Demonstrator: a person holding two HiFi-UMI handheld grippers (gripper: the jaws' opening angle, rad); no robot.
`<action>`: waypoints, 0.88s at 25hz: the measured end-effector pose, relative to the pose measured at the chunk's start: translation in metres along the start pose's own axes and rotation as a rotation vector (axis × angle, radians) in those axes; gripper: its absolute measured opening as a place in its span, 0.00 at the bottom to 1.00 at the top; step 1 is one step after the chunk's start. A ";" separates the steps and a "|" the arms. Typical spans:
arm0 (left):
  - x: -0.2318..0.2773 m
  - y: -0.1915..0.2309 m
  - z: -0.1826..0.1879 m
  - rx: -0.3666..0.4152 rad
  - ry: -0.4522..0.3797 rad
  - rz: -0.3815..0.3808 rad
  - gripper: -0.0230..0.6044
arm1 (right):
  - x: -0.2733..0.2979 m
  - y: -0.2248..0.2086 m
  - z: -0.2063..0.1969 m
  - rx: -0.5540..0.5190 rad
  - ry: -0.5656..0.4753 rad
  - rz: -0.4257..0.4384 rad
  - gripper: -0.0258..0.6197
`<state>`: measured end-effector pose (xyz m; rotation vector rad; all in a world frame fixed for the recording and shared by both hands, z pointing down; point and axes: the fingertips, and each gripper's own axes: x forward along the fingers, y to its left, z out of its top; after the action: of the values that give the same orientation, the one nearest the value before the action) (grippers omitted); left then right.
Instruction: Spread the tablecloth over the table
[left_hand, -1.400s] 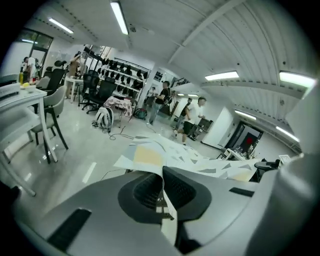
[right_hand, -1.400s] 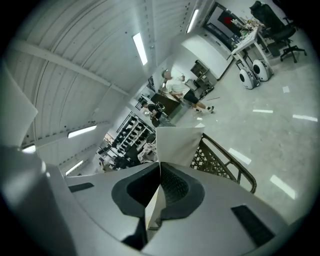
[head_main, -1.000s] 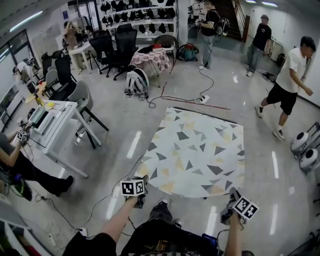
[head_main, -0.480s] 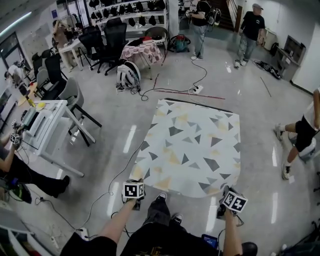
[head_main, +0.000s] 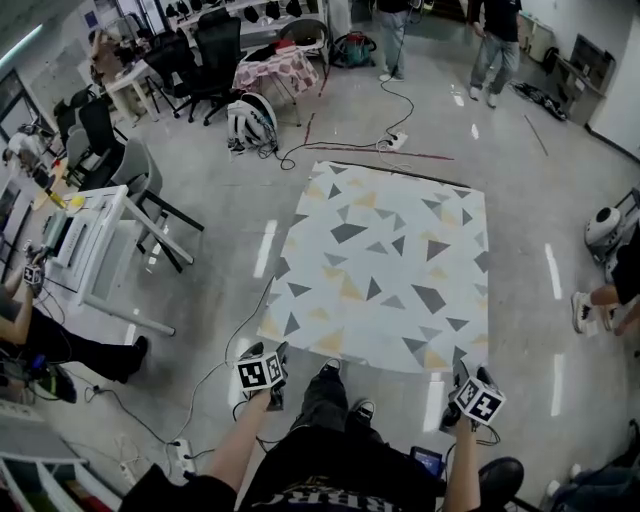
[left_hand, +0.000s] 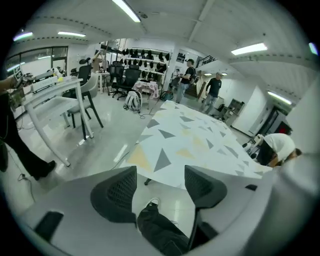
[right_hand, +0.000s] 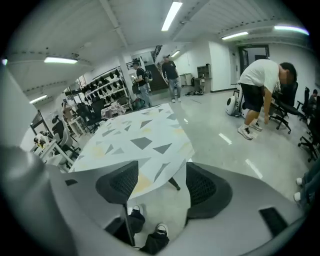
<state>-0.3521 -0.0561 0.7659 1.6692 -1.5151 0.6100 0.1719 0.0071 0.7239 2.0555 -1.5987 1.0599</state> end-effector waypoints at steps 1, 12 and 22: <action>-0.002 -0.010 0.000 0.018 -0.005 -0.040 0.51 | -0.006 0.002 0.001 0.002 -0.010 0.013 0.50; -0.038 -0.154 0.037 0.325 -0.126 -0.410 0.50 | -0.051 0.080 0.043 -0.082 -0.123 0.268 0.40; -0.107 -0.242 0.061 0.574 -0.249 -0.625 0.36 | -0.109 0.157 0.081 -0.201 -0.232 0.501 0.36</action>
<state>-0.1440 -0.0466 0.5914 2.5890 -0.9116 0.5247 0.0438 -0.0204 0.5629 1.7362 -2.3145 0.7763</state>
